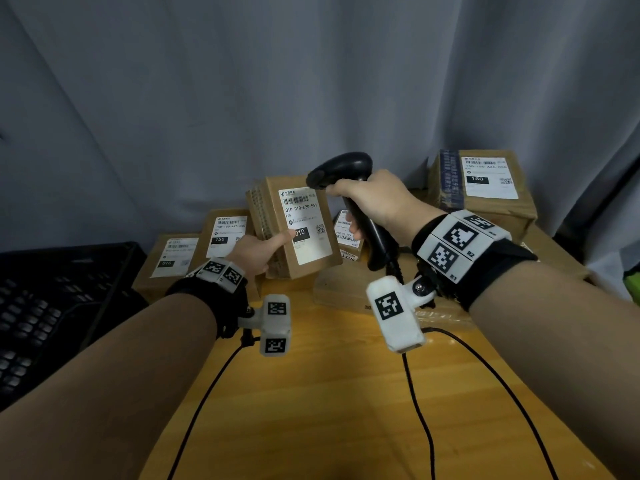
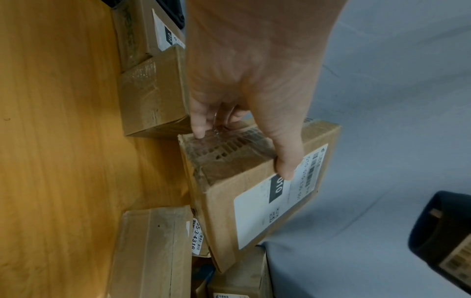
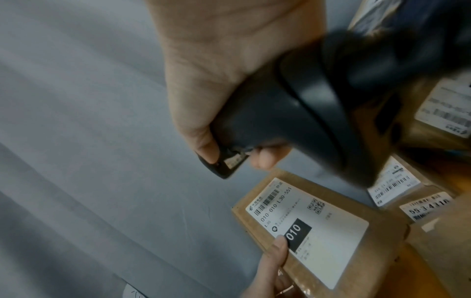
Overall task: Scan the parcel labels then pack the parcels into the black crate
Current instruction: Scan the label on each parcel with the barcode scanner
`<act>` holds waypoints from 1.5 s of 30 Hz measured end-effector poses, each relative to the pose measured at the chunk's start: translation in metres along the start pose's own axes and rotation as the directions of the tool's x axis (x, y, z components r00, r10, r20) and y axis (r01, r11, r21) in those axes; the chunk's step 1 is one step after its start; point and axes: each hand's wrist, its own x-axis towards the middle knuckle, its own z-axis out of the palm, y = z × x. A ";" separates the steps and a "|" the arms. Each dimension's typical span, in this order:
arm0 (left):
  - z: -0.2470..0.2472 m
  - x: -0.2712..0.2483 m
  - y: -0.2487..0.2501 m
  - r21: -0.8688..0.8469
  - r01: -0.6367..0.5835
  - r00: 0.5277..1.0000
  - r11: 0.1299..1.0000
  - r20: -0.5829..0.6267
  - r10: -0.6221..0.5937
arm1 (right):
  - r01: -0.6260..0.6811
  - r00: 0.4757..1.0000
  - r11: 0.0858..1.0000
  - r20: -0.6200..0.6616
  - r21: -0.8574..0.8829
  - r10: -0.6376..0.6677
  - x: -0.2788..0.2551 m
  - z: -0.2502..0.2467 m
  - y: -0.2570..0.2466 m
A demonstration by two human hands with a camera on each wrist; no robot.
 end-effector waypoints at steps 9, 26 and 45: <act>0.000 -0.015 -0.020 -0.284 0.103 0.994 0.953 0.061 -0.090 | -0.198 0.980 0.947 0.031 0.254 0.196 0.005 0.031 0.069; 0.020 0.039 -0.082 0.099 -0.015 0.988 0.995 -0.151 0.030 | -0.242 0.969 0.943 0.002 0.227 0.248 0.061 0.111 0.152; 0.042 0.108 -0.062 0.944 -0.328 0.893 -0.035 0.322 0.314 | -0.275 0.940 0.953 -0.175 0.126 0.294 0.106 0.074 0.199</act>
